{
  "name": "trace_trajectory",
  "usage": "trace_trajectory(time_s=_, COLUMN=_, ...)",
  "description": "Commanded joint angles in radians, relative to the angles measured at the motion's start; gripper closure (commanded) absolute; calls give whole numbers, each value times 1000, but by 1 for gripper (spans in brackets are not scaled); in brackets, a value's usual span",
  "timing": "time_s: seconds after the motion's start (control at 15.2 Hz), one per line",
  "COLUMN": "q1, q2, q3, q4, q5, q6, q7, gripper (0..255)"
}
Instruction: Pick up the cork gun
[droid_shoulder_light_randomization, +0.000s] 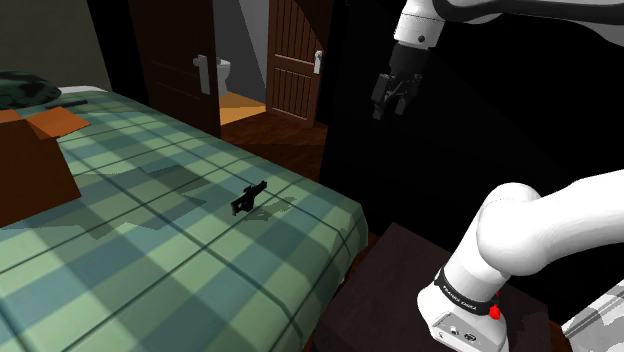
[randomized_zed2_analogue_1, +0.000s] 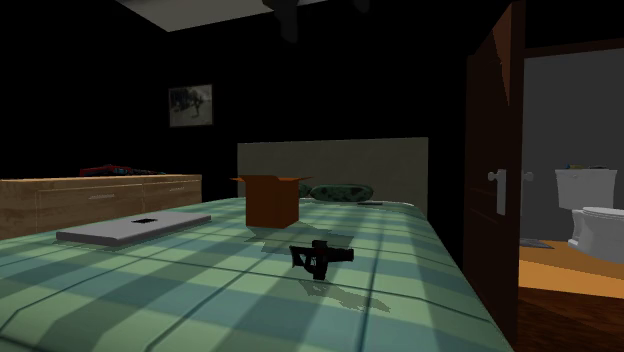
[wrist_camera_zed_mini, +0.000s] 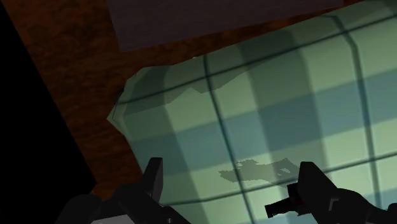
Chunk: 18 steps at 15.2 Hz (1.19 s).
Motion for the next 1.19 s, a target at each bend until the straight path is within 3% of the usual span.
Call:
trace_trajectory(time_s=0.0, q1=0, q2=0, q3=0, q4=0, q5=0, q6=0, q7=0, gripper=0)
trace_trajectory(time_s=0.53, q1=-14, q2=140, q3=131, q4=-84, q5=95, q6=211, q7=309, gripper=0)
trace_trajectory(time_s=1.12, q1=-34, q2=418, q3=258, q4=-47, q5=144, q6=450, q7=643, gripper=0)
